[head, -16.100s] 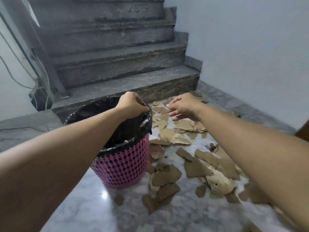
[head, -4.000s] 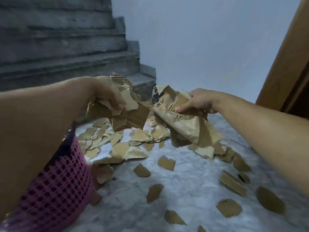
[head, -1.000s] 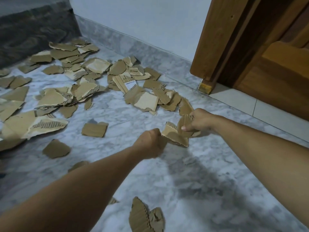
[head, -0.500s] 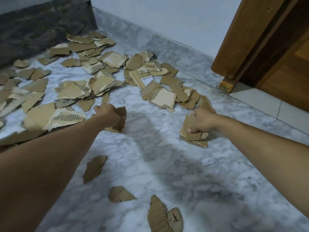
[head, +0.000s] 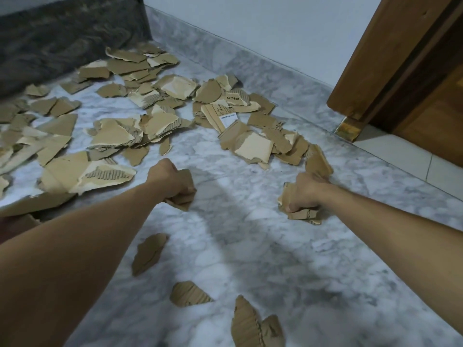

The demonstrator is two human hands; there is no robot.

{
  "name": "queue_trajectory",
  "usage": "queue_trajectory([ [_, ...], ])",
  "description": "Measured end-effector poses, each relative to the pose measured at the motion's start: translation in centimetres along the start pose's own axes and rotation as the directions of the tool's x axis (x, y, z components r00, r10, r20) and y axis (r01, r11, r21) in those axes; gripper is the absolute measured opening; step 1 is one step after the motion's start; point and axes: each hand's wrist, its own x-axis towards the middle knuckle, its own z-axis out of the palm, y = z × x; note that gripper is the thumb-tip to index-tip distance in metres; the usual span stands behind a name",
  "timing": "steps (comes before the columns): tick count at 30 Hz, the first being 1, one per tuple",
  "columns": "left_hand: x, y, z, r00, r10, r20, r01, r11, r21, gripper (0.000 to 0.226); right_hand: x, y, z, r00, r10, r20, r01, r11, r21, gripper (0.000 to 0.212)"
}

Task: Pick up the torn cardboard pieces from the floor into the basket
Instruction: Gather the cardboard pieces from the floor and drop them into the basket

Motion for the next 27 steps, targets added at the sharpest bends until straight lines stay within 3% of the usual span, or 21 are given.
queue_trajectory([
  [2, -0.4, -0.1, 0.1, 0.999, 0.021, 0.039, -0.023, 0.999, 0.047, 0.036, -0.3, 0.0, 0.2, 1.000, 0.011, -0.010, -0.011, 1.000, 0.019, 0.055],
  [5, -0.8, -0.5, -0.1, 0.994, 0.042, 0.101, -0.043, 0.999, 0.009, 0.045, -0.5, 0.3, 0.0, 0.999, 0.047, -0.007, -0.046, 0.993, 0.113, 0.080],
  [8, -1.7, -0.9, -1.0, 0.982, 0.039, 0.184, -0.039, 0.999, -0.007, 0.044, -0.9, 0.4, 0.2, 0.997, 0.005, 0.072, -0.014, 0.991, 0.131, 0.050],
  [11, -3.0, -1.4, -2.5, 0.952, 0.008, 0.307, 0.004, 0.999, -0.038, 0.031, -2.7, -0.5, 0.5, 0.977, -0.131, 0.171, 0.105, 0.983, 0.152, 0.044],
  [14, -4.8, -2.4, -3.7, 0.913, -0.016, 0.408, 0.029, 0.999, -0.026, 0.012, -6.8, -2.6, 1.9, 0.905, -0.281, 0.319, 0.210, 0.948, 0.239, 0.036],
  [18, -7.3, -5.1, -3.5, 0.913, -0.006, 0.407, -0.027, 0.997, 0.075, 0.015, -11.7, -5.6, 6.3, 0.798, -0.463, 0.386, 0.475, 0.877, 0.069, 0.035],
  [22, -9.8, -7.9, -1.6, 0.959, 0.052, 0.279, -0.119, 0.967, 0.227, 0.042, -14.3, -6.3, 10.8, 0.700, -0.623, 0.348, 0.705, 0.681, -0.198, 0.029],
  [25, -11.7, -9.0, -0.1, 0.976, 0.127, 0.180, -0.183, 0.921, 0.345, 0.052, -15.7, -5.2, 12.6, 0.617, -0.705, 0.349, 0.786, 0.531, -0.317, 0.036],
  [27, -12.4, -9.0, 0.1, 0.976, 0.139, 0.167, -0.190, 0.921, 0.340, 0.052, -16.4, -4.4, 13.2, 0.588, -0.741, 0.324, 0.803, 0.486, -0.345, 0.039],
])
